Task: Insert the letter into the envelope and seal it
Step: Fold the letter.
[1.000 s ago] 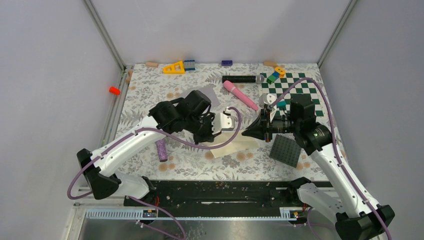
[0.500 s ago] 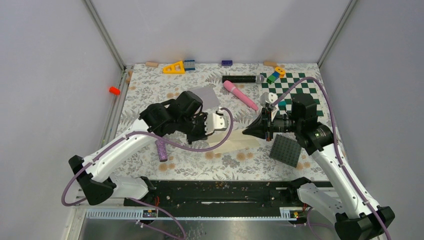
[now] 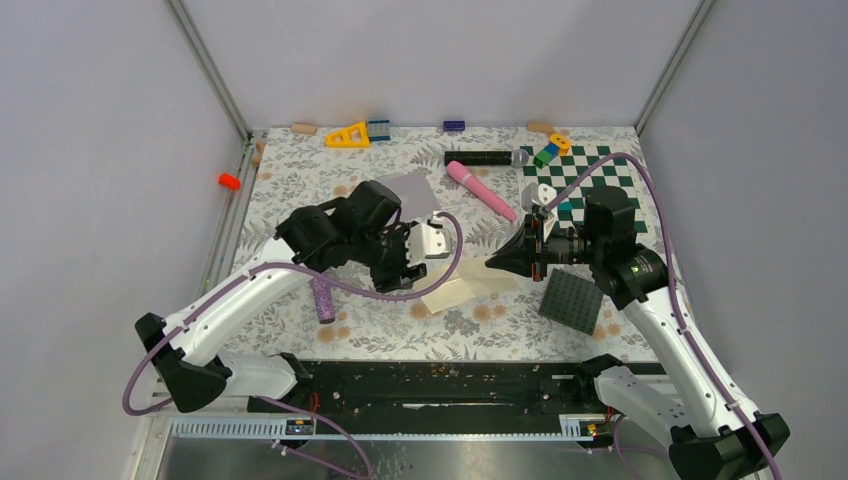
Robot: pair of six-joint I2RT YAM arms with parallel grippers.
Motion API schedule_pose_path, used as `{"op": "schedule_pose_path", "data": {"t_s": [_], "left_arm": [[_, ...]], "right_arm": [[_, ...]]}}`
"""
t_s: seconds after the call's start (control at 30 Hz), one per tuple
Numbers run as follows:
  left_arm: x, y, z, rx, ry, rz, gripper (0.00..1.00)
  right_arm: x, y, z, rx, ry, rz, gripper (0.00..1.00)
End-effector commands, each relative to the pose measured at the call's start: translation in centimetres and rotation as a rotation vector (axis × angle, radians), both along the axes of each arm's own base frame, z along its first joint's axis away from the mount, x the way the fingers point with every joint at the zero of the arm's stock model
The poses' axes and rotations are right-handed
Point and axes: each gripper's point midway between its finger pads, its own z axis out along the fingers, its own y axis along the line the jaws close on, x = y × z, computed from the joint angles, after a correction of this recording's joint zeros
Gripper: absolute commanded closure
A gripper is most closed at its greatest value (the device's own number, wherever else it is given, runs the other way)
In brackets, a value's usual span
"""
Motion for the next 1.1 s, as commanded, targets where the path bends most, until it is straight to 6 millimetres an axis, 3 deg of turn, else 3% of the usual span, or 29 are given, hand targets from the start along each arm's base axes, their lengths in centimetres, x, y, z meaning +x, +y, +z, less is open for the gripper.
{"op": "schedule_pose_path", "data": {"t_s": [0.0,0.27,0.7,0.8,0.87,0.9,1.03,1.07], "left_arm": [[0.6,-1.8,2.6,-0.097,-0.017,0.002,0.5],[1.1,-5.0,3.6,-0.158,0.074,-0.017,0.53],[1.1,-7.3,2.7,-0.14,0.119,-0.024,0.99],[1.2,-7.3,2.9,-0.15,0.113,-0.012,1.0],[1.4,-7.3,3.1,-0.161,0.101,0.006,1.0],[1.6,-7.3,3.3,-0.165,0.093,0.017,1.0],[2.2,-7.1,4.2,-0.195,0.046,0.05,1.0],[2.1,-7.0,4.5,-0.2,0.039,0.049,1.0]], "right_arm": [[0.2,0.0,1.8,0.023,-0.034,-0.003,1.0],[0.3,0.2,1.4,0.027,-0.011,0.0,1.0],[0.7,0.2,1.3,0.024,-0.015,-0.015,1.0],[0.6,0.1,1.4,0.025,-0.023,-0.015,1.0],[0.3,0.1,1.6,0.03,-0.035,-0.009,0.91],[0.1,0.1,1.7,0.032,-0.038,-0.003,0.81],[-1.3,0.0,2.4,0.053,-0.055,0.044,0.27],[-1.7,-0.1,2.5,0.059,-0.051,0.054,0.18]]}}
